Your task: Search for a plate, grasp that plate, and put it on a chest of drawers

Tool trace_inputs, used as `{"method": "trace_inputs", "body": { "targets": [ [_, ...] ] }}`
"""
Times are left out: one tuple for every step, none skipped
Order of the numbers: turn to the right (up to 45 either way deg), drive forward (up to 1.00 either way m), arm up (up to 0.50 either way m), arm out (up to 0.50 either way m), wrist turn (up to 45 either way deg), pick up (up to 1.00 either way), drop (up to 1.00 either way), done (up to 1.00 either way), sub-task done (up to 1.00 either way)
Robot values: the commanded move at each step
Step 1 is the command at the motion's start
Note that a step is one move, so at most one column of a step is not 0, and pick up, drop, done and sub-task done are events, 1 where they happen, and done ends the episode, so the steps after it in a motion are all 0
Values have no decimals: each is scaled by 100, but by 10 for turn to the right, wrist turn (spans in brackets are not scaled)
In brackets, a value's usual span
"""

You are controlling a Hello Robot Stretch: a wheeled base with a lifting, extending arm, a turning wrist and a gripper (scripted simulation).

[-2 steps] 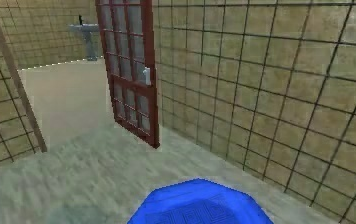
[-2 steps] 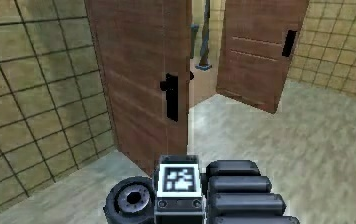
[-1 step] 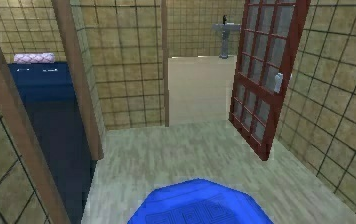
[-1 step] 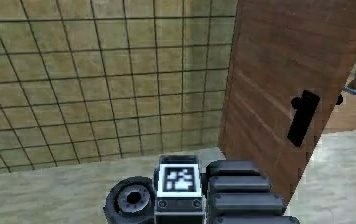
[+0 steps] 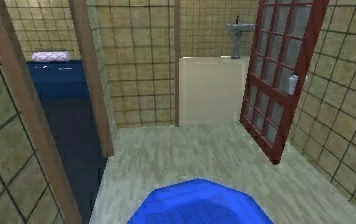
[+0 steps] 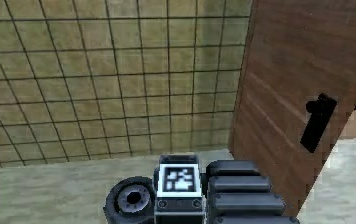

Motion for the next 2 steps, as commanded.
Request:
{"method": "trace_inputs", "body": {
  "targets": [
    [0, 15, 0, 0, 0, 0, 0, 0, 0],
    [60, 0, 0, 0, 0, 0, 0, 0, 0]
  ]
}}
